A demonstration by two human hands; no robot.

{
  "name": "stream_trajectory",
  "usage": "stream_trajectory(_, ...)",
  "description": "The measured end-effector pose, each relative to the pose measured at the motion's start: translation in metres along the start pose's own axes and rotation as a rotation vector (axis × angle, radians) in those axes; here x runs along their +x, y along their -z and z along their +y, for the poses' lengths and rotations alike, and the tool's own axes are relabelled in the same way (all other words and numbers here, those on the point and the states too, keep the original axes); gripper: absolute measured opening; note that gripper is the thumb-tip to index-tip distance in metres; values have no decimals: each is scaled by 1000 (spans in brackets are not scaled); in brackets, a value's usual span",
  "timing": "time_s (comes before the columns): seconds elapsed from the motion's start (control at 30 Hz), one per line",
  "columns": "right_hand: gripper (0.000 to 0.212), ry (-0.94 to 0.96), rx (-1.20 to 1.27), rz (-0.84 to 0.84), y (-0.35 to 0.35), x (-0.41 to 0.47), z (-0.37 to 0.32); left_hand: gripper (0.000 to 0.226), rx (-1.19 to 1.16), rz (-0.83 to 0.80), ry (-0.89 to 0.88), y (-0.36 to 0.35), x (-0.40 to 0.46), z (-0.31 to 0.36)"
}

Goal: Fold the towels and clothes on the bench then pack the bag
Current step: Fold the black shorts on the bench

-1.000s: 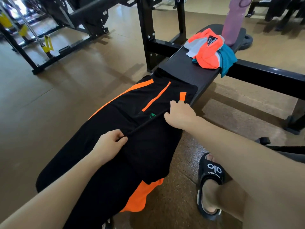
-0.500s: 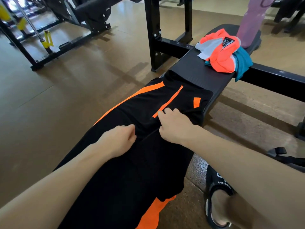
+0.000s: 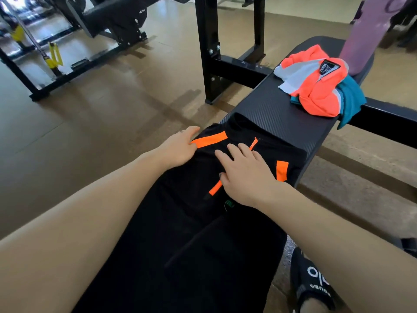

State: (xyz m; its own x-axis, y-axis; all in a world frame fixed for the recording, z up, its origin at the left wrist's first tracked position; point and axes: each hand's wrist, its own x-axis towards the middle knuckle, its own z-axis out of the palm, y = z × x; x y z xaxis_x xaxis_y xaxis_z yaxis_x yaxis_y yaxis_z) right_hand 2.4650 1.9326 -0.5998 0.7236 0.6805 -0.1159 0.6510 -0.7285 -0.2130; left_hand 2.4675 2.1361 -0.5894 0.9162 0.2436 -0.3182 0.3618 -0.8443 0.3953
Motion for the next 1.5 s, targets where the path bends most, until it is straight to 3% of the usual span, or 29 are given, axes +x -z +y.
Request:
stream_trajectory(0.23,65,-38,-1,-57,-11,18,15,68,-378,-200,146,3,60,18)
stream_trajectory(0.37,64,-33,-26,-19,-12,21,17,20,-466,-181,196,5,81,16)
stream_trajectory(0.47,64,-35,-20,-4,-12,22,18,7,-263,-170,96,9,89,14)
stream_trajectory(0.8,68,-37,-15,-91,-7,27,21,21,360,-160,-249,54,58,-11)
stream_trajectory(0.97,71,-27,-29,-128,-5,29,23,11,806,-92,-260,75,23,-42)
stream_trajectory(1.13,73,-39,-34,-137,-2,30,20,13,678,116,-230,89,-10,-55)
stream_trajectory(1.23,89,-62,10,-110,2,32,20,8,460,229,-161,90,-30,-43)
stream_trajectory(1.37,106,-107,35,-117,8,41,21,5,407,115,-198,72,-68,-23)
stream_trajectory(1.5,111,-131,53,-166,13,49,23,19,289,19,-225,33,-106,-4)
